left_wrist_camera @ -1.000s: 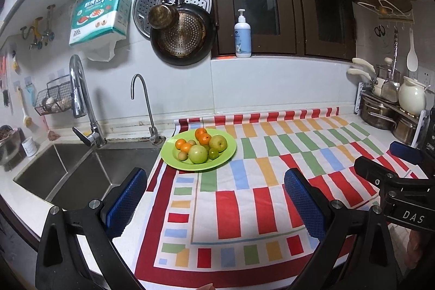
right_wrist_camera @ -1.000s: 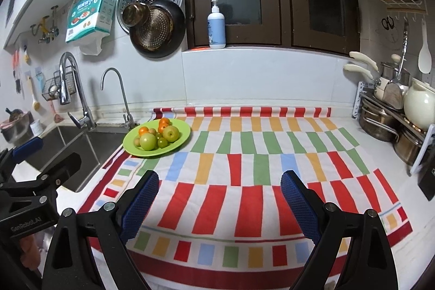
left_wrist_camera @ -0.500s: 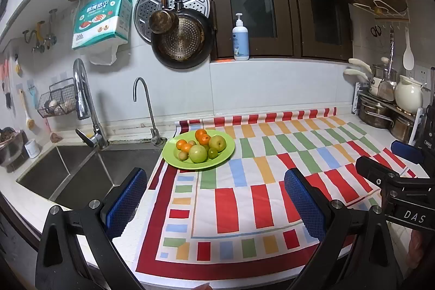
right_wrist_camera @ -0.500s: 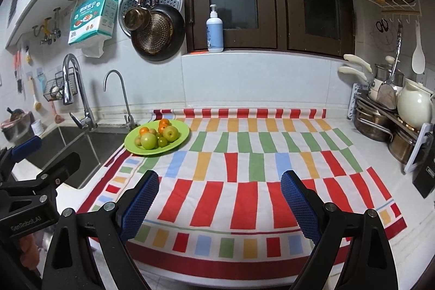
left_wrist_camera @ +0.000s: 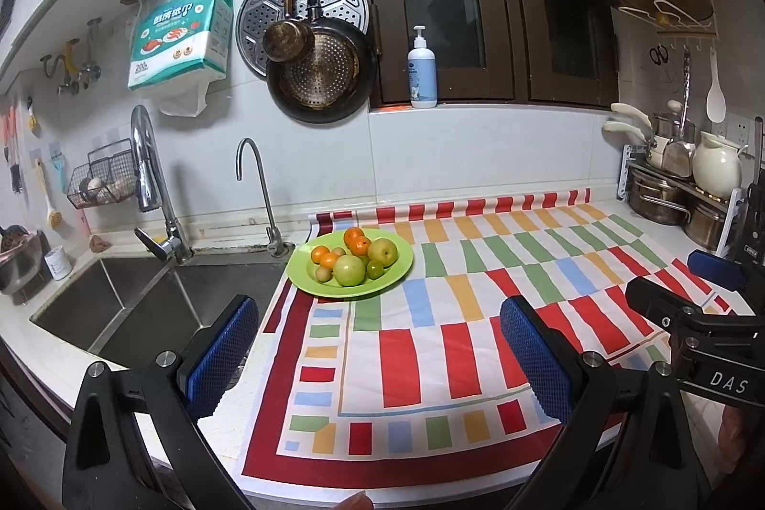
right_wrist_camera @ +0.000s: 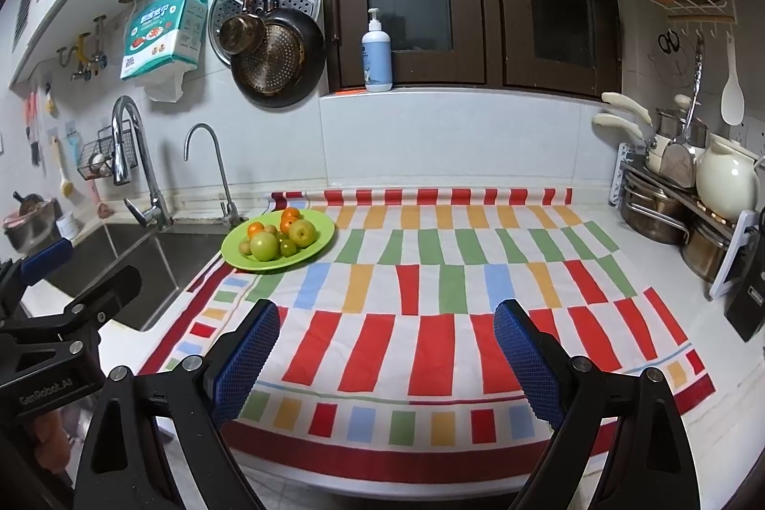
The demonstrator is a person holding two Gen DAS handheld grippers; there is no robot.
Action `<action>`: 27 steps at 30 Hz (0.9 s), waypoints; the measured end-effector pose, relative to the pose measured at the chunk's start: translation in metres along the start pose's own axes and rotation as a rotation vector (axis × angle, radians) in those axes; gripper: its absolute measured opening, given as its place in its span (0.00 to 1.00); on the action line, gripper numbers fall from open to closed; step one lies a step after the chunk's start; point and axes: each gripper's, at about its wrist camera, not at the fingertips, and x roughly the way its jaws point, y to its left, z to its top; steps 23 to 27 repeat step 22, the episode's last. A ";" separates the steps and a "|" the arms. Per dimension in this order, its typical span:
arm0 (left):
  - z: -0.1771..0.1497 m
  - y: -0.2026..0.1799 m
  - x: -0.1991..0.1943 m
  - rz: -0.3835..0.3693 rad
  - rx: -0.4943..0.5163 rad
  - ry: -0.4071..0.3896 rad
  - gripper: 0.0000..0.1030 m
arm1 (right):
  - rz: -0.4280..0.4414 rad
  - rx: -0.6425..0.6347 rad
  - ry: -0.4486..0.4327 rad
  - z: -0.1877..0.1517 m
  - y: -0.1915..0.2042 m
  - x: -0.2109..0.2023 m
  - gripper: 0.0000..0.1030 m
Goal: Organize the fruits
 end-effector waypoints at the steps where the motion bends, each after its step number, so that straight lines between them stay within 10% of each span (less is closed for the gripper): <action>1: 0.000 0.000 -0.001 0.000 0.000 -0.002 1.00 | -0.001 0.002 0.001 -0.001 0.001 -0.002 0.89; 27: 0.003 -0.004 0.002 -0.006 0.009 0.003 1.00 | -0.015 0.008 0.003 -0.004 0.000 -0.008 0.89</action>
